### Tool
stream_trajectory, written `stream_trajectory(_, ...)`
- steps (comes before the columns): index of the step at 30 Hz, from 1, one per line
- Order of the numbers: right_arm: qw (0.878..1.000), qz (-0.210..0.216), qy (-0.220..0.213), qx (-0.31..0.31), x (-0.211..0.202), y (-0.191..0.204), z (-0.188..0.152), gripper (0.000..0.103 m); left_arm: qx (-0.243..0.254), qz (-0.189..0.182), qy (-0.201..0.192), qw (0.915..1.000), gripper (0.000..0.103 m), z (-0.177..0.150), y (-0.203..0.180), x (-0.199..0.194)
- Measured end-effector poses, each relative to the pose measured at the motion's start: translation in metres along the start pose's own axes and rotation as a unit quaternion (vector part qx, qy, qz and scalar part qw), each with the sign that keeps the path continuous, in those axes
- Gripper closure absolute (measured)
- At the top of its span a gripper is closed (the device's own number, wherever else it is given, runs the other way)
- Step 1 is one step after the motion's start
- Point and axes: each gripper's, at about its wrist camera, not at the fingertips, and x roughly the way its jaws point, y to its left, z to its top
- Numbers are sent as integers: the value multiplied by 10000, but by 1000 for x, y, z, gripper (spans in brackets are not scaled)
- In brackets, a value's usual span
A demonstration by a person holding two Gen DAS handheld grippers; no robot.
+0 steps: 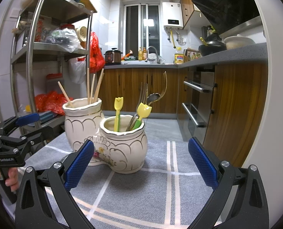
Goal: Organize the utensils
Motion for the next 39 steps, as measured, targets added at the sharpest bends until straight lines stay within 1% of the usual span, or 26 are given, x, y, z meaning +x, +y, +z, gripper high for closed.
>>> stream_trajectory(36, 10000, -1, 0, 1, 0, 0, 0, 5, -25, 61, -20, 10000, 6, 1, 2, -2)
stream_trajectory(39, 10000, -1, -1, -1, 0, 0, 0, 5, -58, 110, -36, 9999, 6, 1, 4, -3)
